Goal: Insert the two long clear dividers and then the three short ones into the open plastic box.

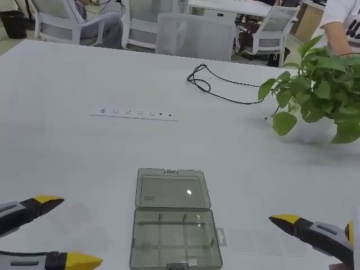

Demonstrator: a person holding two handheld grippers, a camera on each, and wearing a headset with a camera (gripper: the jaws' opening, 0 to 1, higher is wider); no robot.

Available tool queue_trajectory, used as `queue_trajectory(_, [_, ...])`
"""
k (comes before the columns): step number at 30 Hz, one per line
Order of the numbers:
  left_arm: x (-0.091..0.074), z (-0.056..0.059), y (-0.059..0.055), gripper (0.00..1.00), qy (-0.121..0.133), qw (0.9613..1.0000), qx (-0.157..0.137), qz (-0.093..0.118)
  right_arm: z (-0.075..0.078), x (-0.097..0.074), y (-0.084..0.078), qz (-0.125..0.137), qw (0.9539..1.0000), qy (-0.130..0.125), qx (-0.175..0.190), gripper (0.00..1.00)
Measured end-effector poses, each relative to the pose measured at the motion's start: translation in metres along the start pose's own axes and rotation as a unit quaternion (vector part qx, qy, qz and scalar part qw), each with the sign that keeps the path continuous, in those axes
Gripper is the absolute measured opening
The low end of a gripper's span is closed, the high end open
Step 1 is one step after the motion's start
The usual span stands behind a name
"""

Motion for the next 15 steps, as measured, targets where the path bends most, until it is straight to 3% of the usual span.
queue_trajectory(6, [-0.002, -0.016, -0.004, 0.86, 0.026, 0.9995, -0.009, -0.014, 0.001, 0.001, 0.000, -0.001, 1.0000, 0.000, 0.002, 0.87])
queue_trajectory(12, [-0.003, -0.034, -0.013, 0.76, 0.055, 0.9969, -0.025, -0.051, 0.002, 0.003, 0.001, 0.001, 1.0000, 0.000, 0.005, 0.86])
queue_trajectory(13, [-0.003, -0.037, -0.015, 0.75, 0.061, 0.9954, -0.033, -0.066, 0.001, 0.003, 0.001, 0.000, 1.0000, 0.001, 0.005, 0.86])
queue_trajectory(15, [-0.002, -0.041, -0.017, 0.72, 0.068, 0.9946, -0.027, -0.074, 0.001, 0.003, 0.001, -0.001, 1.0000, 0.003, 0.004, 0.86])
Point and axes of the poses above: the centre of the closed fingertips' face, and the gripper's own axes: x roughly forward along the fingers, z roughly to its right, y roughly out of its top, the point moved 10 cm from there along -x, roughly backward along the fingers, and after that the axes turned 10 degrees about -z, right-handed, at the moved point
